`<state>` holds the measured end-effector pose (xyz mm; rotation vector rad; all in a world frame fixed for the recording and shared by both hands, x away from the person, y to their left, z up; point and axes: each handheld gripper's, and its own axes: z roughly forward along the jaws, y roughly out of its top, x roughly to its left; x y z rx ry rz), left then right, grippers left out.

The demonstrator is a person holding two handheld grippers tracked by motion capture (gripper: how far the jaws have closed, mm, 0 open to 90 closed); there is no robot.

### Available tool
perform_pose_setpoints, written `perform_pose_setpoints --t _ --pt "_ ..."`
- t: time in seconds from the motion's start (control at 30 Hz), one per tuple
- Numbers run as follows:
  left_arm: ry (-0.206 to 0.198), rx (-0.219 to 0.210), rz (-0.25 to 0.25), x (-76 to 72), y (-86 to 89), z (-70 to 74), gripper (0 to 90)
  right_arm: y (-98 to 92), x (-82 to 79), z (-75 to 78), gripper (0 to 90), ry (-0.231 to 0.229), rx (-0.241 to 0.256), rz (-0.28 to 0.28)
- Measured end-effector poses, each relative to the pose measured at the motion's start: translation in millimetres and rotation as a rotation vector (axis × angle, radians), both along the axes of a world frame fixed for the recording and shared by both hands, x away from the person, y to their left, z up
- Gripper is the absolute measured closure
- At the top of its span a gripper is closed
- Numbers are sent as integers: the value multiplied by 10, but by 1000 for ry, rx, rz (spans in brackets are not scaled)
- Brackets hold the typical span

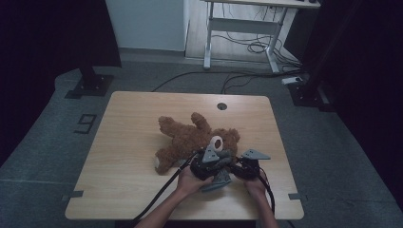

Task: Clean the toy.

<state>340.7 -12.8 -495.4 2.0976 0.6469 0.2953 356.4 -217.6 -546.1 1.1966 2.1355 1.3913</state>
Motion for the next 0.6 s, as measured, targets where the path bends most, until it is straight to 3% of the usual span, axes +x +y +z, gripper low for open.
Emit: perform_pose_setpoints --t 0.3,0.43,0.6 --pt "-4 54 40 23 -32 -101 780 -20 8 -7 620 8 -9 12" --pt "-15 64 65 0 33 -112 779 -28 9 -4 622 9 -8 14" --pt "-22 76 119 -39 289 -123 777 -40 4 -11 622 6 -10 17"
